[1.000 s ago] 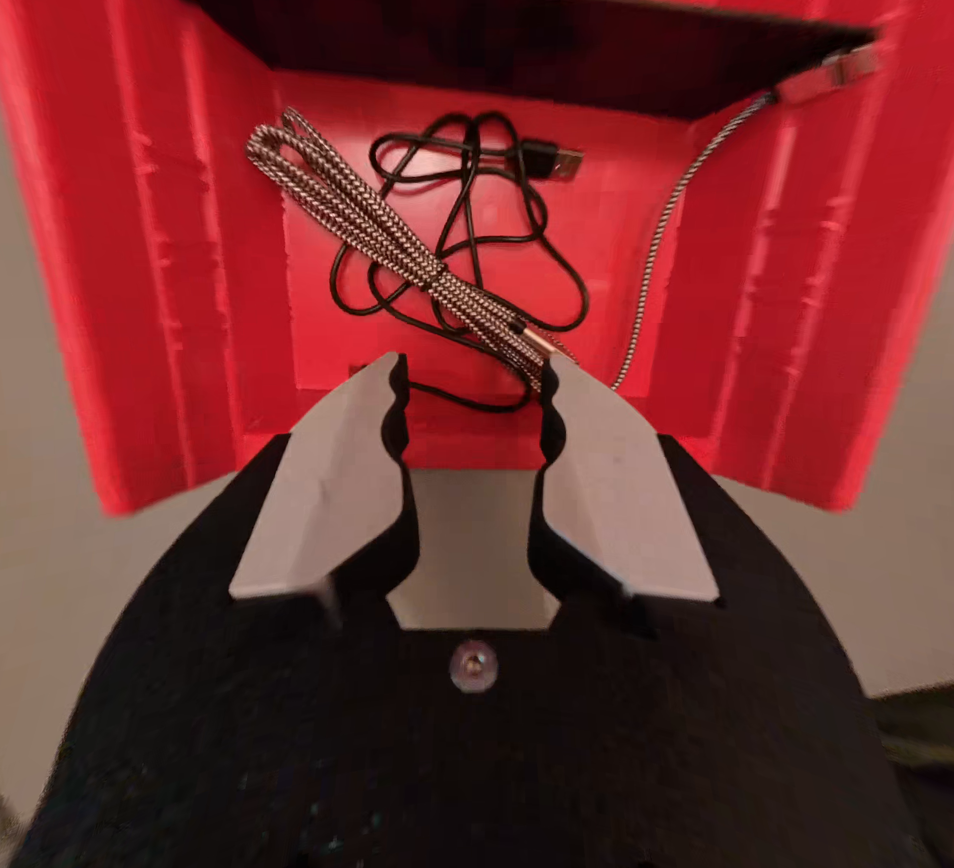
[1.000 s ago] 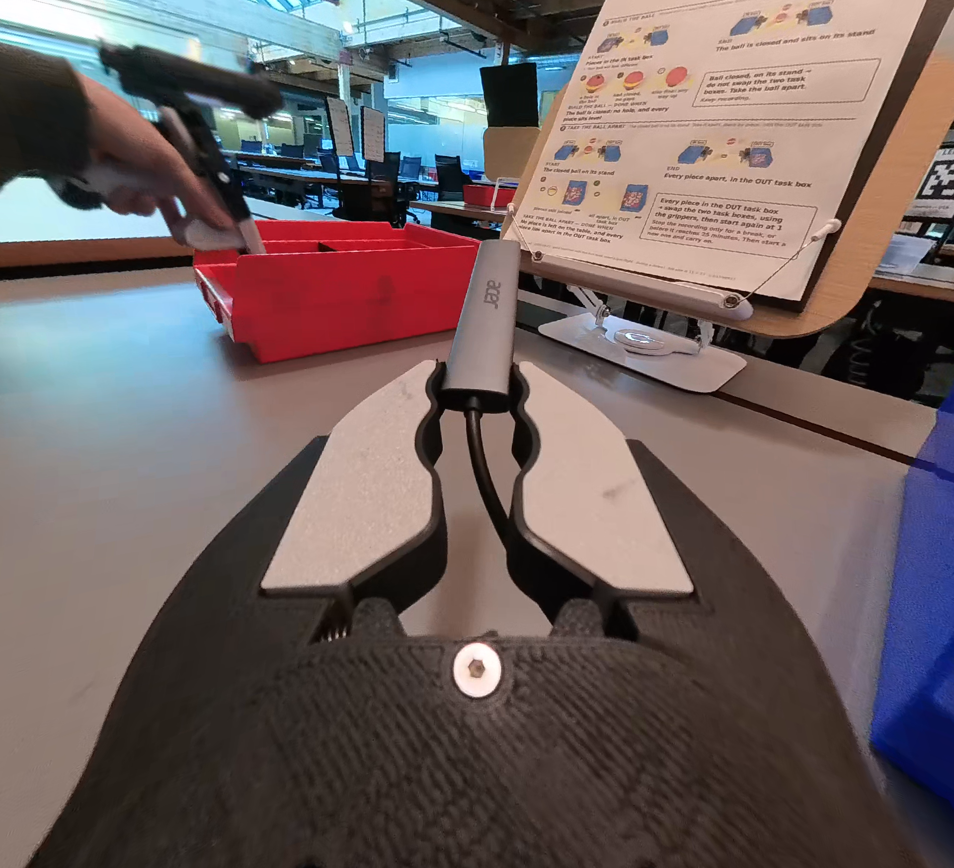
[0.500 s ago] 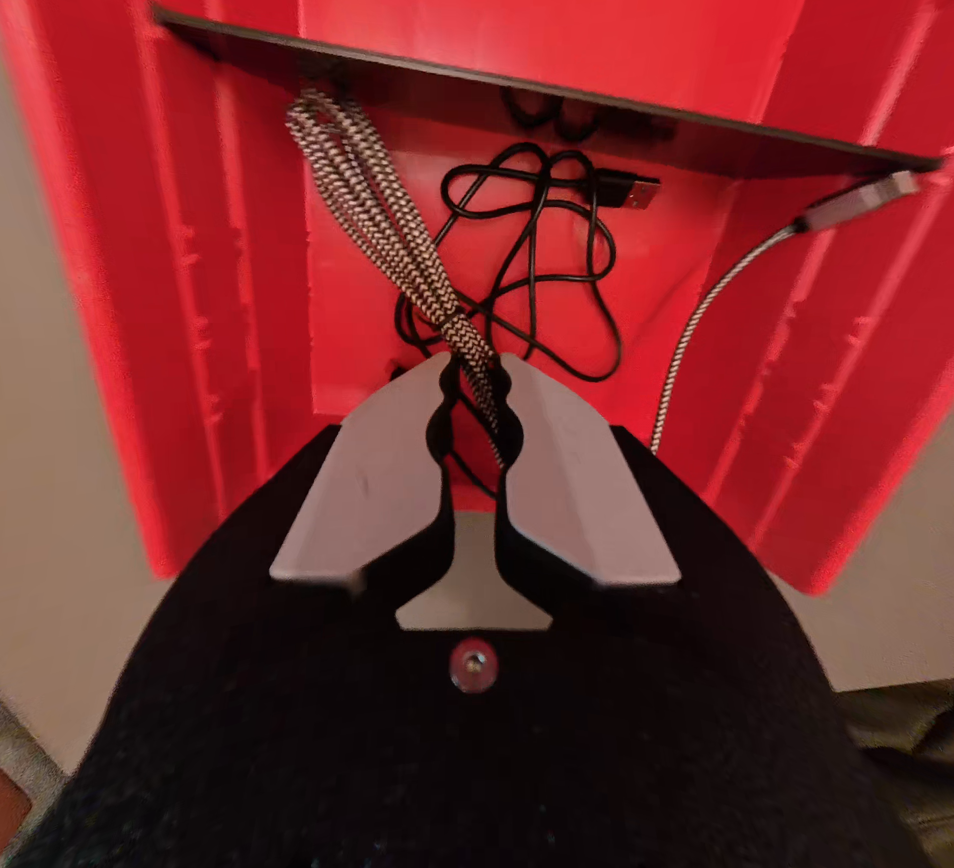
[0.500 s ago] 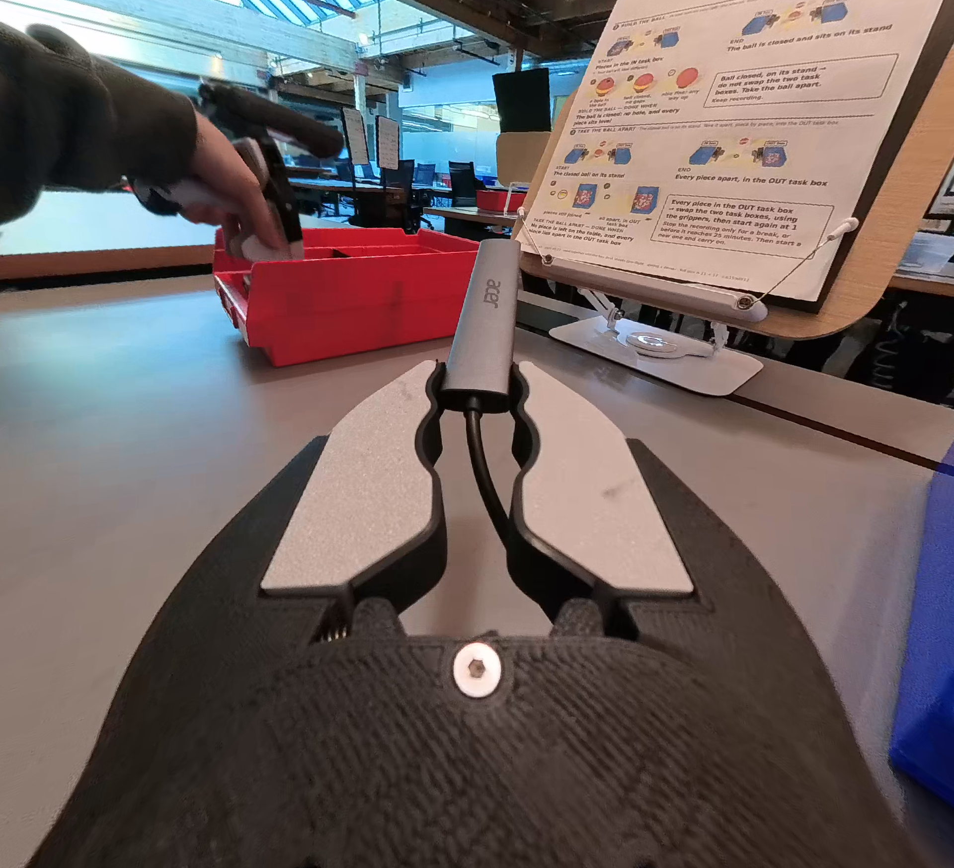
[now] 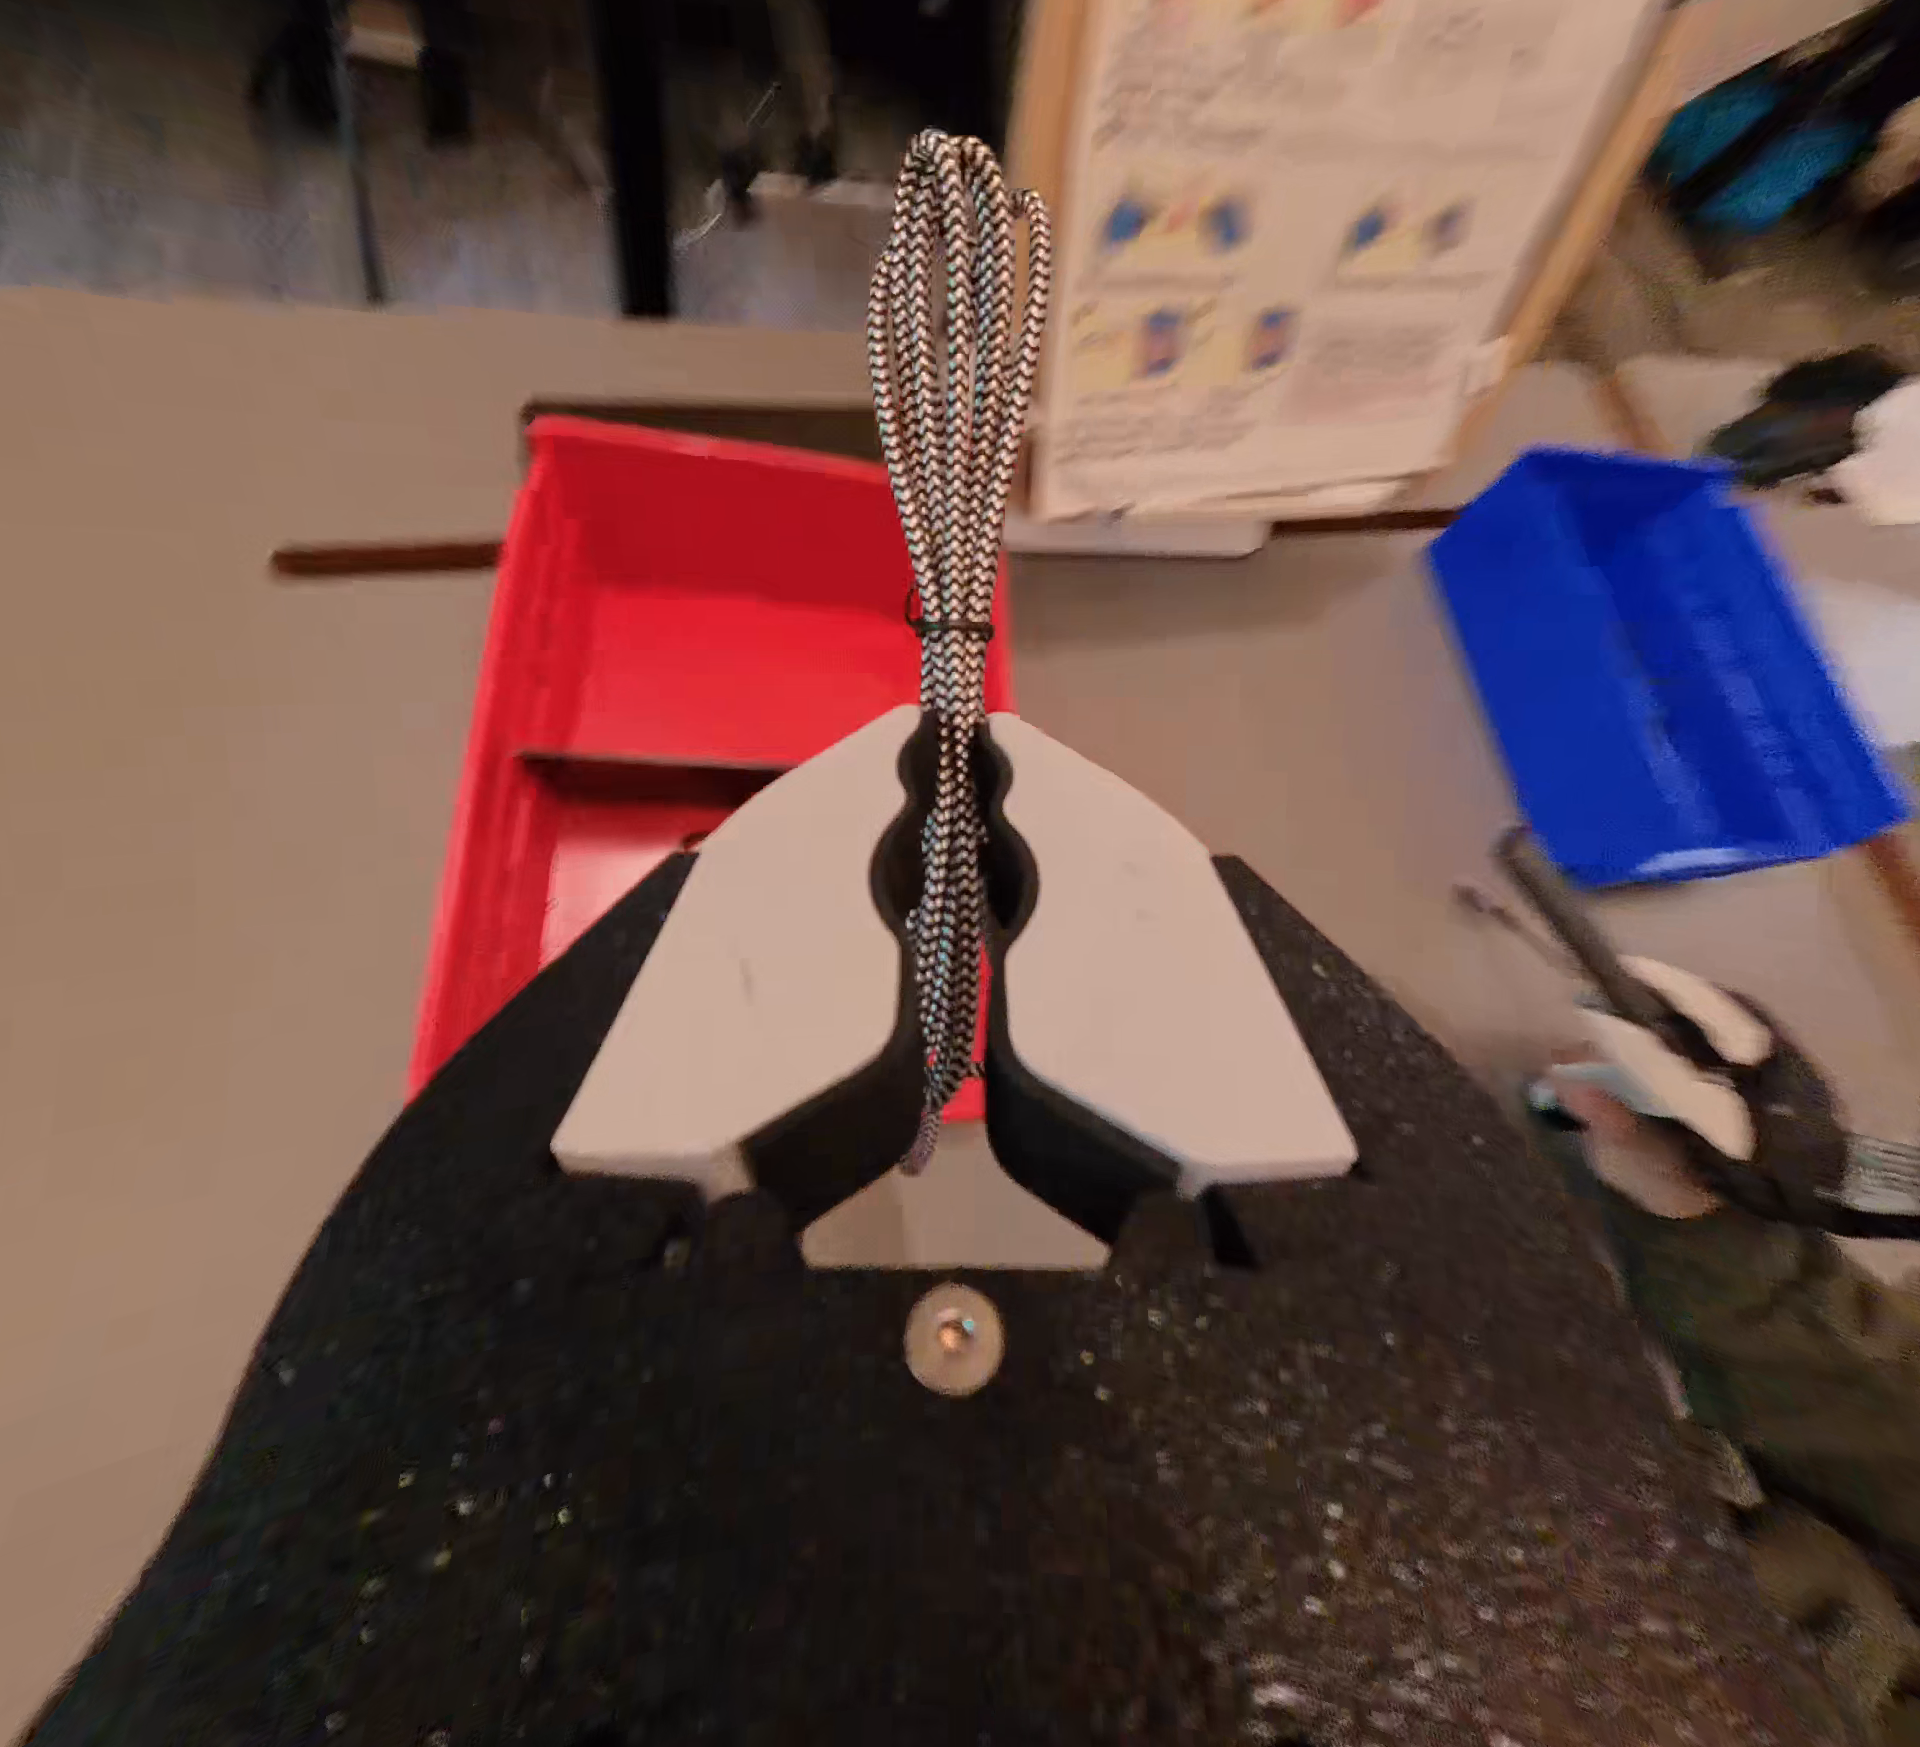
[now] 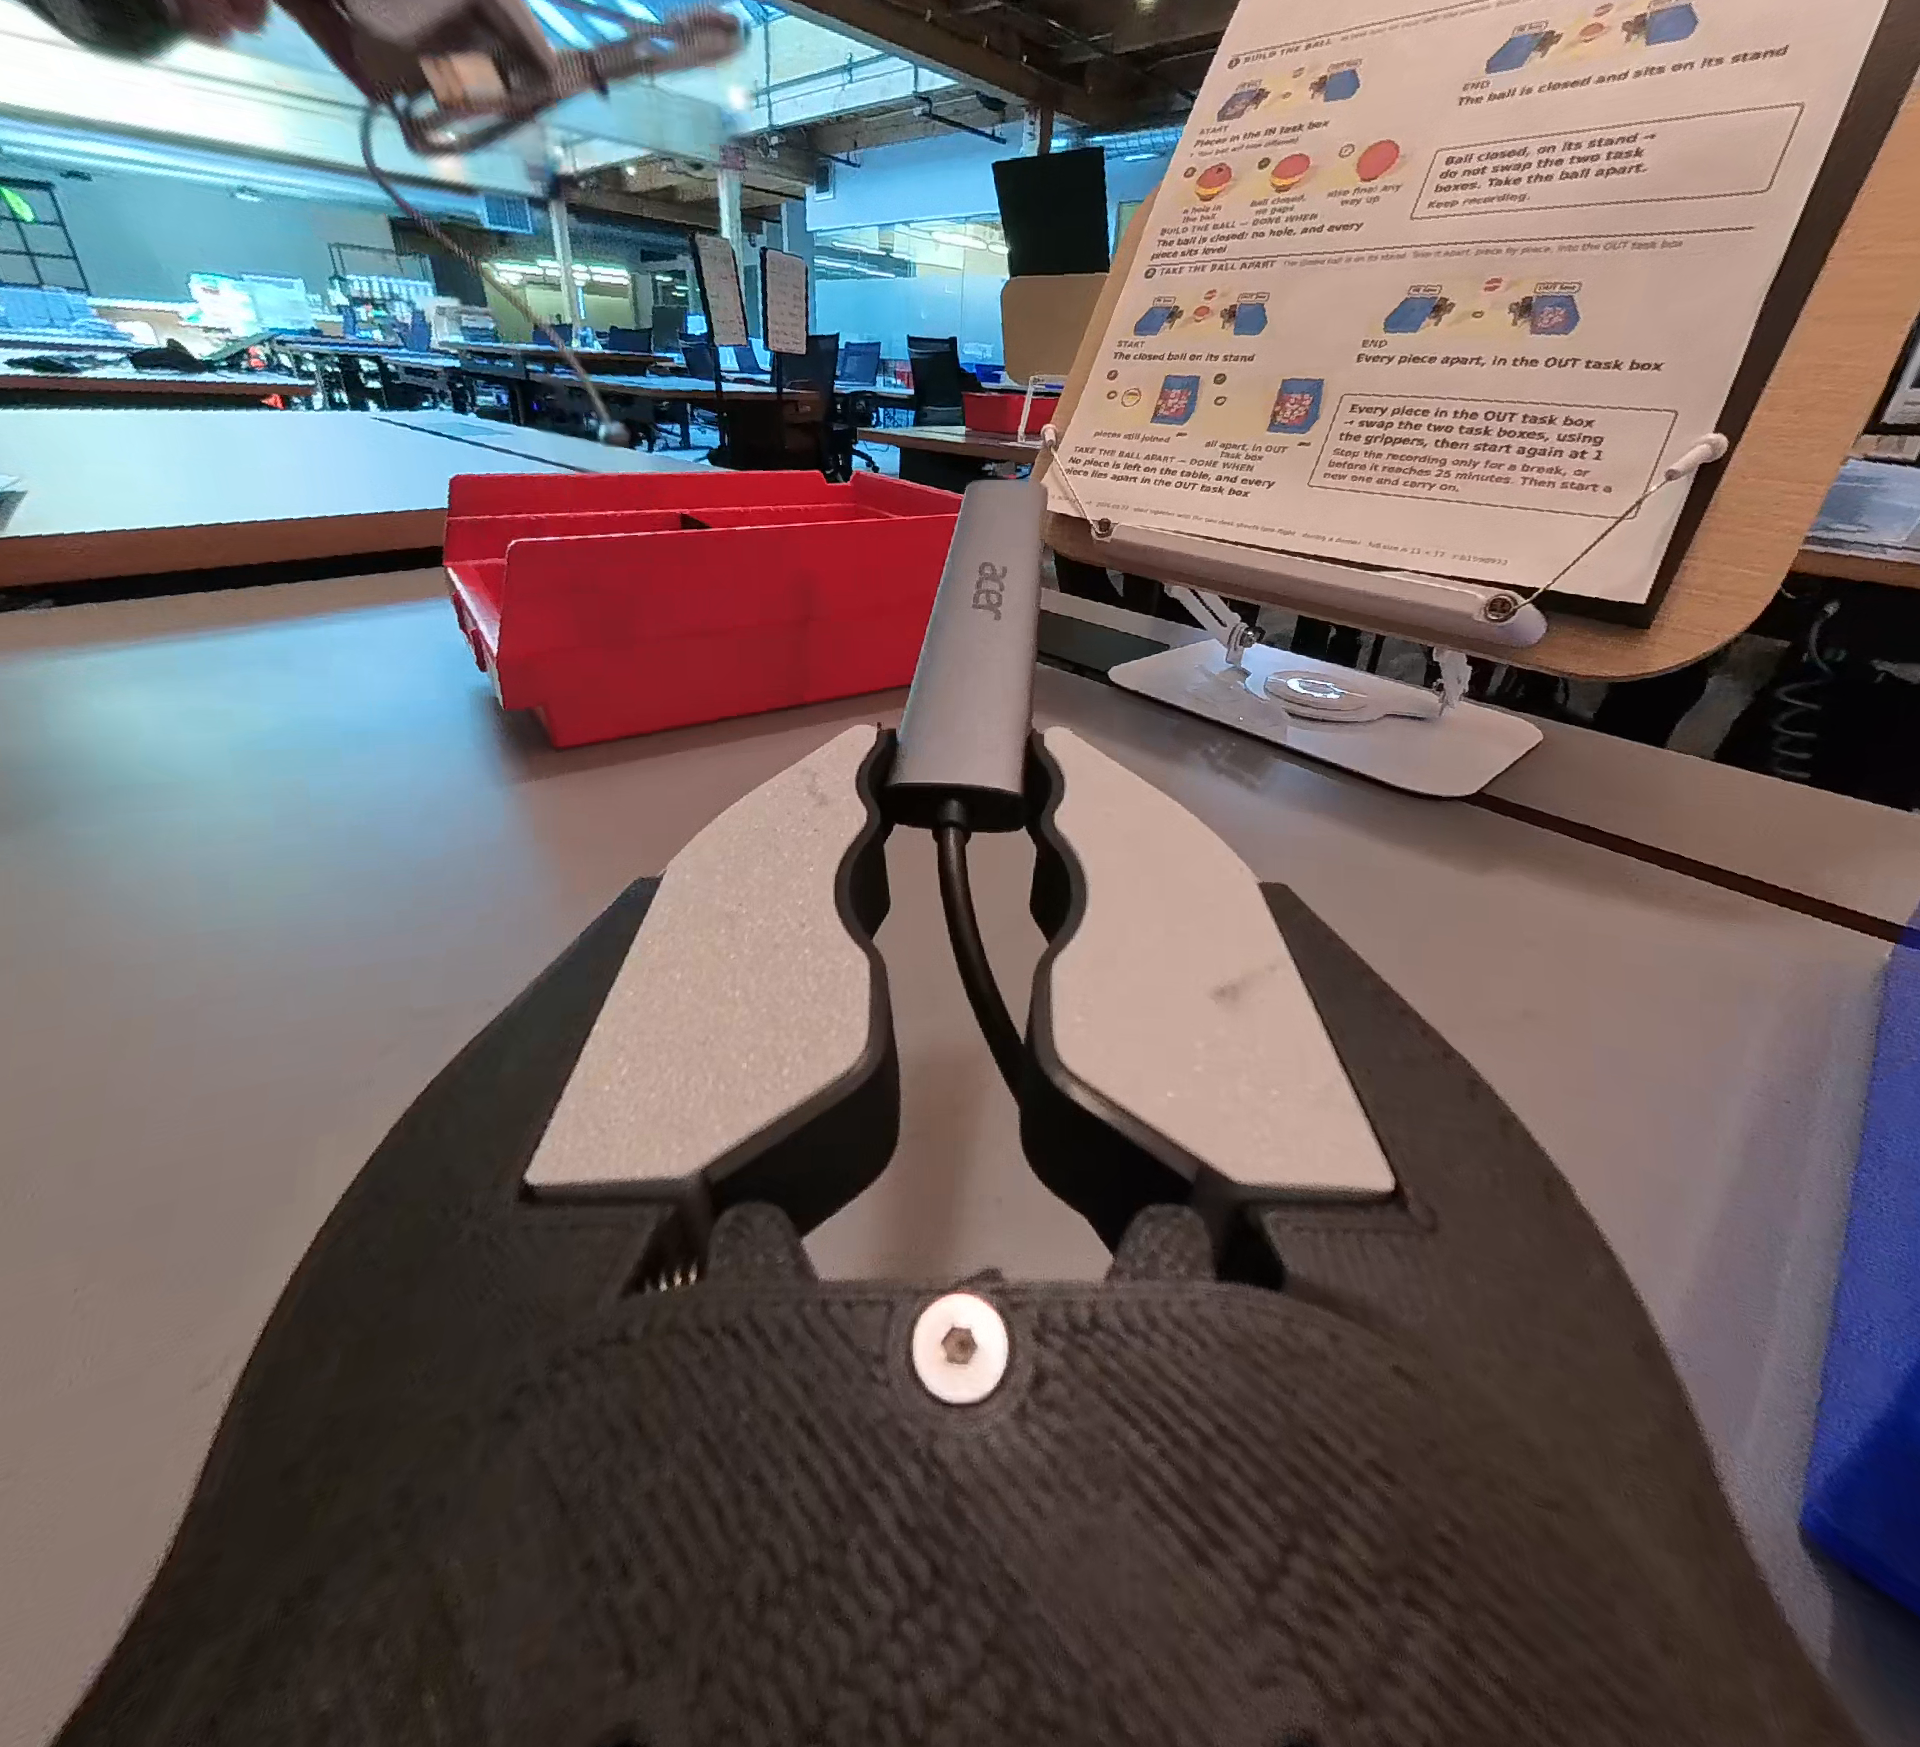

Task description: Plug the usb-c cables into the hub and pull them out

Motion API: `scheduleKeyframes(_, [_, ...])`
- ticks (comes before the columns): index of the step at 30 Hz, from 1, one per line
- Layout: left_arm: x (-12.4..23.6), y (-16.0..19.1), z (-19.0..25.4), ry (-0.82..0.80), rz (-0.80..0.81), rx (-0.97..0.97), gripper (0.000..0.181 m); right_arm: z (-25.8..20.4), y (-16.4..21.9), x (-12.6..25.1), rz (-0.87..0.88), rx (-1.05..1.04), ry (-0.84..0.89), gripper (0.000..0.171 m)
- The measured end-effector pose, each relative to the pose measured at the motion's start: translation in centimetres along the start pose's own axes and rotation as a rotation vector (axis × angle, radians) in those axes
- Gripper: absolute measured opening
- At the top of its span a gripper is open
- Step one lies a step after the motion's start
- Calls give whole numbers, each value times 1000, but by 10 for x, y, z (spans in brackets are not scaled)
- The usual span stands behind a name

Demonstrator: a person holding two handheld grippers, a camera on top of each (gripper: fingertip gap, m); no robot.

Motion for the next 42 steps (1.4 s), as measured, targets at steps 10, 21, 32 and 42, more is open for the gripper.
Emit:
scheduleKeyframes(10, [-69, 110, 96, 224, -17, -21, 6, 13, 1, 12, 72, -67, 49, 24])
scheduleKeyframes(21, [-131, 192, 116, 185, 370, 51, 6, 11, 1, 10, 61, -41, 38, 24])
scheduleKeyframes(32, [-148, 270, 175, -255, 661, -1337, 6, 18, 2, 12, 87, -96, 35, 24])
scheduleKeyframes(42, [-165, 305, 163, -110, 240, -1689, 16, 13, 1, 10, 71, -54, 26, 24])
Point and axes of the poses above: each gripper's, where its closed fingertips meet, x back along the fingers, y out of its underside, z = x × y across the jaws, the point moved 9 cm from there along x, back along the fingers, and after that the axes turned 15 degrees about -z, right-handed, at the moved point
